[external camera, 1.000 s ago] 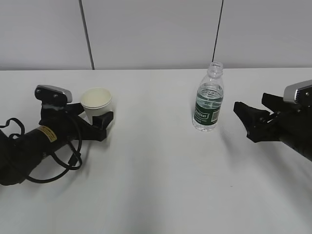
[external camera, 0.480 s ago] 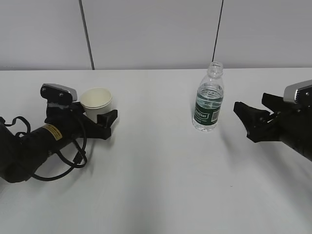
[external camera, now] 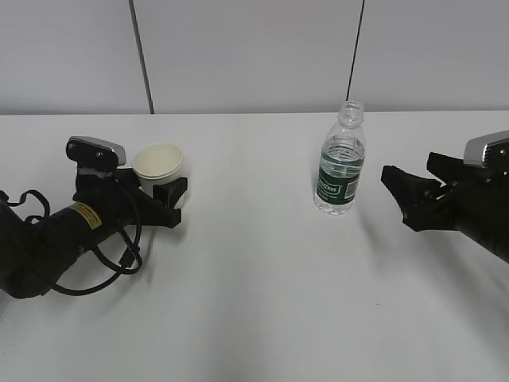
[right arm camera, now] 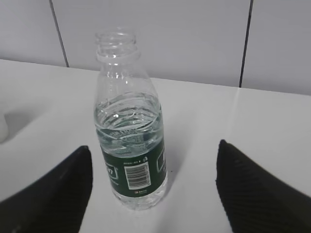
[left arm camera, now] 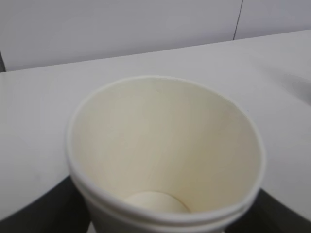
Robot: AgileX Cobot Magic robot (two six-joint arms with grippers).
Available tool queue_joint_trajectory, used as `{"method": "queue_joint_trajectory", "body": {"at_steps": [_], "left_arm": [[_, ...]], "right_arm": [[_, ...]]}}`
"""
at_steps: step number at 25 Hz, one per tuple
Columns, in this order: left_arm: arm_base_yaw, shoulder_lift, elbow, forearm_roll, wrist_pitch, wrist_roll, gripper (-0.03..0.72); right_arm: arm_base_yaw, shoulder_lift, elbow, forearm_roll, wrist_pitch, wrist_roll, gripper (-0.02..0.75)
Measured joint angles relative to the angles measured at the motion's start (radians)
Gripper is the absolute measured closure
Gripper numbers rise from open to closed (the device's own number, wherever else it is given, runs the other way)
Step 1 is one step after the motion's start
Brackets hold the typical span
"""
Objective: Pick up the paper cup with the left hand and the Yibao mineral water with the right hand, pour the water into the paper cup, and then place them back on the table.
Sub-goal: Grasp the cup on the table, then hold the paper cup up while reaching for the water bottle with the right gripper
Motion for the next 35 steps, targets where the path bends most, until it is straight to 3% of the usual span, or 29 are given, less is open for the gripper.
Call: {"method": "queue_joint_trajectory", "body": {"at_steps": [10, 19, 35], "left_arm": [[0.0, 0.0, 0.0, 0.0, 0.0, 0.0, 0.237], [0.0, 0.0, 0.0, 0.0, 0.0, 0.0, 0.237], [0.0, 0.0, 0.0, 0.0, -0.001, 0.0, 0.244]], "right_arm": [[0.0, 0.016, 0.0, -0.004, -0.002, 0.025, 0.153], [0.0, 0.086, -0.047, -0.044, -0.002, 0.034, 0.09], [0.0, 0.311, -0.301, -0.165, -0.005, 0.164, 0.08]]}}
